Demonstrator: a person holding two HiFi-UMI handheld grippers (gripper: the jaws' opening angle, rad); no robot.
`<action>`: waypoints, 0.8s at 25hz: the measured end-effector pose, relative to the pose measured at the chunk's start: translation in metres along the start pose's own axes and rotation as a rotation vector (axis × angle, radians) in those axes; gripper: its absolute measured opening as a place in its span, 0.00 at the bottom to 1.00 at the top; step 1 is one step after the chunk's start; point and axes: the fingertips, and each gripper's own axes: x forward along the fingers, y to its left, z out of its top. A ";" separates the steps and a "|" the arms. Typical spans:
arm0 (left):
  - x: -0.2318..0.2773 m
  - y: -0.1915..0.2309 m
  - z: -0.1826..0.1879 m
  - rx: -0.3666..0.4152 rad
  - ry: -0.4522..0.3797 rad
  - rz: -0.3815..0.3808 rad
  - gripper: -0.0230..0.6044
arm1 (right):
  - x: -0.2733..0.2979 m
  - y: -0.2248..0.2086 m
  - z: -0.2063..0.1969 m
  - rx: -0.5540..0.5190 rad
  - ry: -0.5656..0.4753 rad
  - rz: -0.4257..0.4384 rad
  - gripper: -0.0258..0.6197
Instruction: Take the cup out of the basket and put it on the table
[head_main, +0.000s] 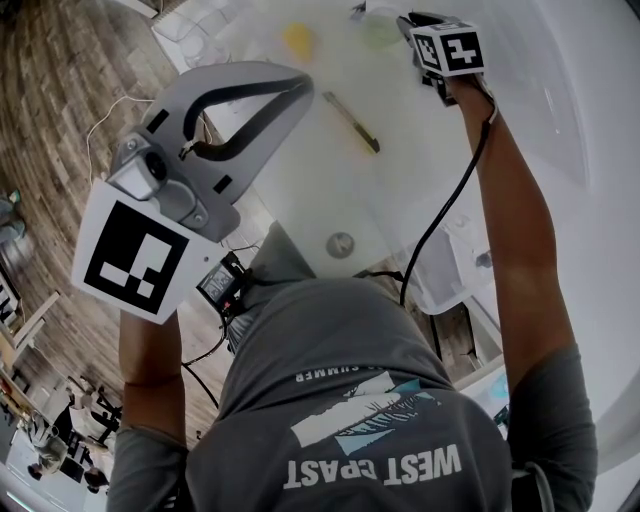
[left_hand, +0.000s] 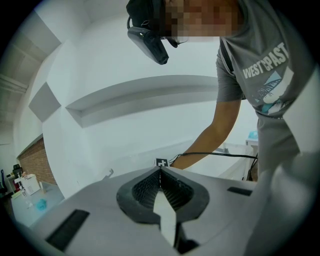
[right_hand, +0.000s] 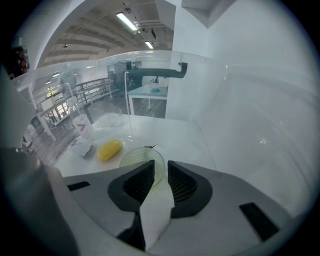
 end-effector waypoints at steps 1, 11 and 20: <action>0.000 0.000 0.000 -0.001 -0.001 0.001 0.05 | 0.003 0.000 -0.003 0.004 0.011 0.004 0.18; -0.003 0.001 -0.006 -0.010 -0.003 0.008 0.05 | 0.021 0.000 -0.018 0.046 0.076 -0.006 0.10; -0.013 0.000 -0.003 -0.026 -0.008 0.053 0.05 | 0.009 0.011 -0.007 0.052 0.055 -0.005 0.09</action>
